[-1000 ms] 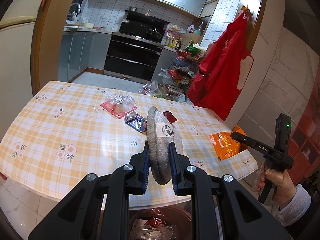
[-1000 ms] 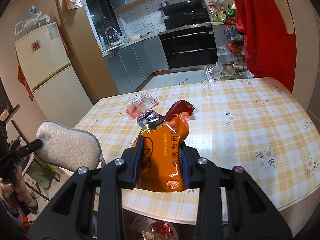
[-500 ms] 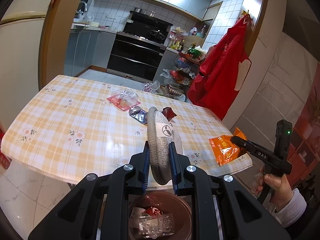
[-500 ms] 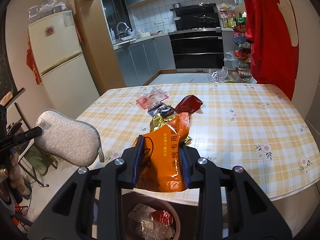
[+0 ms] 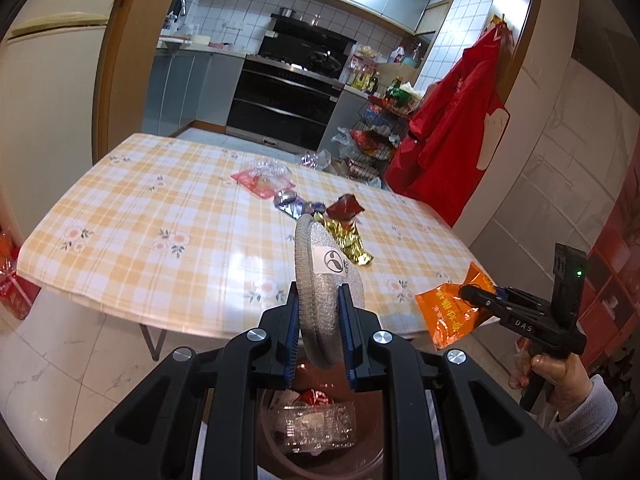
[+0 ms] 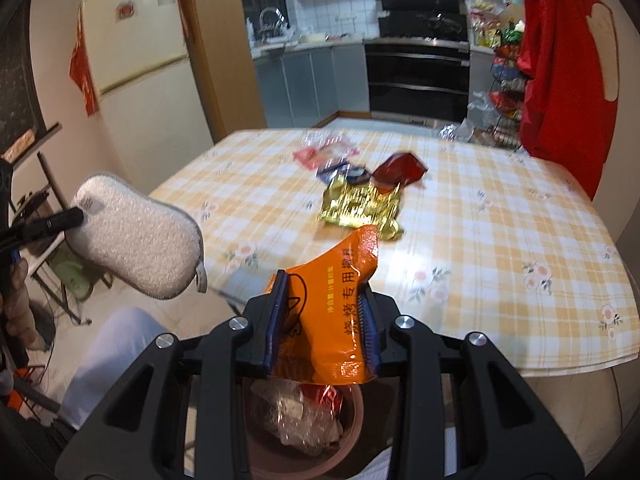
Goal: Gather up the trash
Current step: 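Lower the orange bag into the bin and open the right gripper while the left holds the sleeve, then lower the white foam sleeve into the bin and open the left gripper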
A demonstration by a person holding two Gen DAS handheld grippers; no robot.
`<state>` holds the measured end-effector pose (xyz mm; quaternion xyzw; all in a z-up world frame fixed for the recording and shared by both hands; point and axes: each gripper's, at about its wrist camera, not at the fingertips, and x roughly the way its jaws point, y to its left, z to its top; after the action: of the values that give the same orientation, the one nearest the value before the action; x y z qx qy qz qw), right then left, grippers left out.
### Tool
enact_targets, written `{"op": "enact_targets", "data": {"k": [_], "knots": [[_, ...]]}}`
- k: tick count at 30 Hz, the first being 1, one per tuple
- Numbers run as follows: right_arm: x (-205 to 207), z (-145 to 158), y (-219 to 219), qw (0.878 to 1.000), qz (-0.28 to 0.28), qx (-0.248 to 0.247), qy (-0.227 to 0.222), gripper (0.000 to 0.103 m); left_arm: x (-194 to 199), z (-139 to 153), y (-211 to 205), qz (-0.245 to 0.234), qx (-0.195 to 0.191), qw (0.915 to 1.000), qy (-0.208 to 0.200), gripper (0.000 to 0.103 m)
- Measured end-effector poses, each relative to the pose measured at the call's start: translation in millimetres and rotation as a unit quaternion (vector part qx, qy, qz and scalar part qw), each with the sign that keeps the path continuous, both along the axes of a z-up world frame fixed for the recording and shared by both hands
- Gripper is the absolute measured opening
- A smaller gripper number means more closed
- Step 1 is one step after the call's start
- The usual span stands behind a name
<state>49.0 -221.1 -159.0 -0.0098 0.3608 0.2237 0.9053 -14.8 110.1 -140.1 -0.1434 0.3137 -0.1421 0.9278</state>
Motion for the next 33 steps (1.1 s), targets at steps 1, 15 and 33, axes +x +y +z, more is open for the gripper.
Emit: {"op": "enact_targets", "data": {"k": [1, 15, 33], "knots": [[0, -6, 2, 1.0, 0.003, -0.002, 0.008, 0.035, 0, -2, 0, -0.001, 0.0, 1.0, 0.002, 0.018], [-2, -44, 28, 0.996, 0.056, 0.001, 0.068, 0.066, 5, -20, -6, -0.007, -0.008, 0.9995, 0.029, 0.018], [2, -16, -4, 0.999, -0.042, -0.015, -0.001, 0.097, 6, -25, -26, -0.04, 0.006, 0.9985, 0.038, 0.018]]}}
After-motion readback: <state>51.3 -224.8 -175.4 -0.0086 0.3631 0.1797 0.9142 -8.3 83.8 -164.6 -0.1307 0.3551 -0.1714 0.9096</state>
